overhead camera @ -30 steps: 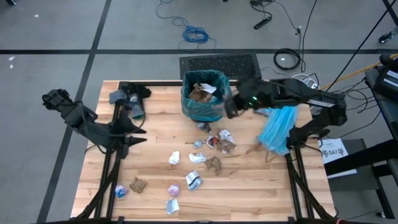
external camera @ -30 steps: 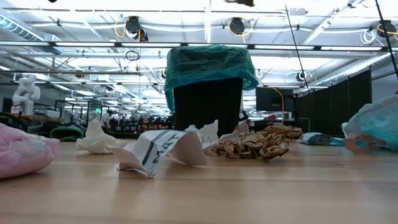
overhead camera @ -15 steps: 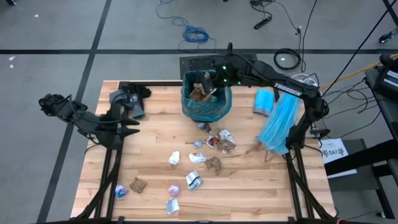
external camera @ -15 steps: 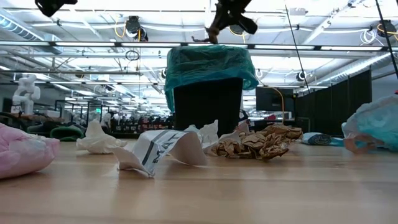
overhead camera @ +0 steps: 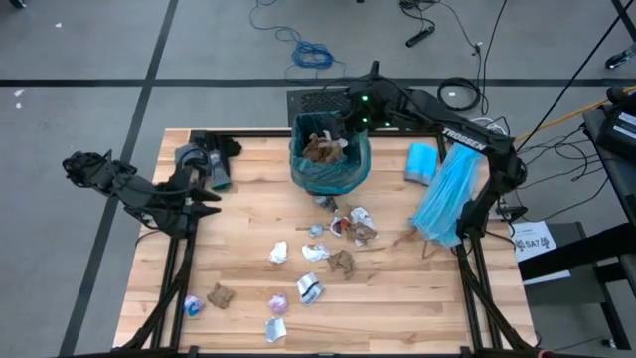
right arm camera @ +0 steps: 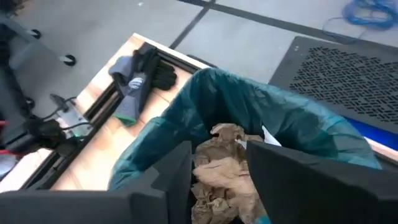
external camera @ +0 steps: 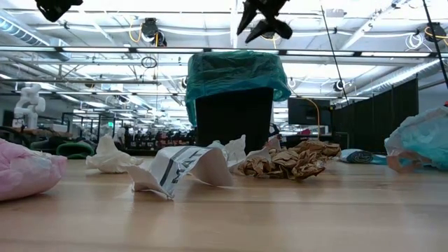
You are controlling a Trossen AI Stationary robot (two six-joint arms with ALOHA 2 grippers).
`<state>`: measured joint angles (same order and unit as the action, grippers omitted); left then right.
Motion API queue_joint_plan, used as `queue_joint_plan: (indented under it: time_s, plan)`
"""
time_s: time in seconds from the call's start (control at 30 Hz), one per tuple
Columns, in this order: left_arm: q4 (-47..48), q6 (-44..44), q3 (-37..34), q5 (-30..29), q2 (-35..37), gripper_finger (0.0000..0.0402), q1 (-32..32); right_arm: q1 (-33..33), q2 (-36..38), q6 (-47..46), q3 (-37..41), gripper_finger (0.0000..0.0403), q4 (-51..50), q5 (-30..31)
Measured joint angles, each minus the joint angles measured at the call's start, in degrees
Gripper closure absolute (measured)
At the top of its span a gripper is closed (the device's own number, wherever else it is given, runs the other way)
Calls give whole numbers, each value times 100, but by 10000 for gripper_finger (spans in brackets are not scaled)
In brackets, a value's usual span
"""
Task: Place trash/remove bag and relplace
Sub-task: Put the brown napkin into the trash bin
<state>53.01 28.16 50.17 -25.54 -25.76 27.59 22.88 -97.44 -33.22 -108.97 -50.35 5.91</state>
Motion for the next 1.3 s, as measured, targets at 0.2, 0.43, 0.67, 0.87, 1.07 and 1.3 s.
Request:
queue_joint_plan:
  time_s: [0.2, 0.43, 0.67, 0.87, 1.07, 1.3]
  plan:
    - [0, 2, 0, -4, 2, 247, 0, -163, 442, 13, 0, 244, -422, -915]
    - [-15, 145, 0, -17, 2, 247, 0, -1455, 803, 87, -4, 250, -2209, -314]
    - [-44, 151, 0, -22, 2, 247, 0, -2997, 806, -648, 618, 269, -3249, 620]
    - [-175, 150, 2, -69, 2, 247, 0, -3166, 823, -698, 2047, 270, -2223, 131]
    - [-328, 155, 2, -83, 2, 247, 0, -2912, 820, -328, 3427, 270, -622, -346]
    - [-459, 155, 4, -81, 2, 247, 0, -2551, 819, -141, 4838, 270, 819, -596]
